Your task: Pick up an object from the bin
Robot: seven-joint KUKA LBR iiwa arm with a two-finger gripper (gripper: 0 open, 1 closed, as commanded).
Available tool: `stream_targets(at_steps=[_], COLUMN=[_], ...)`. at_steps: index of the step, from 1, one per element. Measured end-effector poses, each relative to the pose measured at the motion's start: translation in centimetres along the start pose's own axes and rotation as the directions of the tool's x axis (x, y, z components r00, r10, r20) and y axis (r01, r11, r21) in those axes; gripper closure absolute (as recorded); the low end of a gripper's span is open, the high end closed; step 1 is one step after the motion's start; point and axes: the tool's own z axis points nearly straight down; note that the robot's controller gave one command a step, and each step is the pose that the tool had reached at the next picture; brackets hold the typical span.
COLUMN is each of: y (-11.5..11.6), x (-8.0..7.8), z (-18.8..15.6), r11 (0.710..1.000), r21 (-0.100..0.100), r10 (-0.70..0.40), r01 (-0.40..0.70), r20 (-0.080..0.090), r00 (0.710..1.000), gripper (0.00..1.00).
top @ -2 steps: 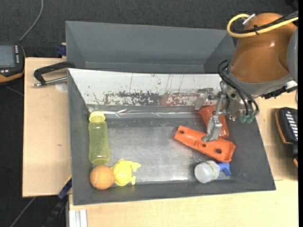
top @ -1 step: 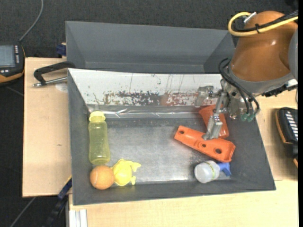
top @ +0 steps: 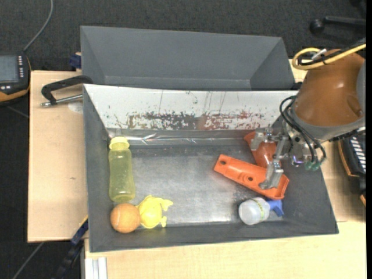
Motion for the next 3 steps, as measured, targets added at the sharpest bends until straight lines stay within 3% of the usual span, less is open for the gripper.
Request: stream_targets(at_steps=[1, 2, 3], y=[-1.7, 0.3, 0.2], x=[0.6, 0.2, 0.3], z=[3.2, 4.1, 9.7], r11=[0.998, 0.985, 0.977], r21=[-0.001, -0.002, -0.002], r10=[0.056, 0.174, 0.212], r01=[-0.056, -0.174, -0.212], r20=[-0.005, 0.0, 0.002], r00=[0.998, 0.985, 0.977], gripper=[0.0, 0.0, 0.0])
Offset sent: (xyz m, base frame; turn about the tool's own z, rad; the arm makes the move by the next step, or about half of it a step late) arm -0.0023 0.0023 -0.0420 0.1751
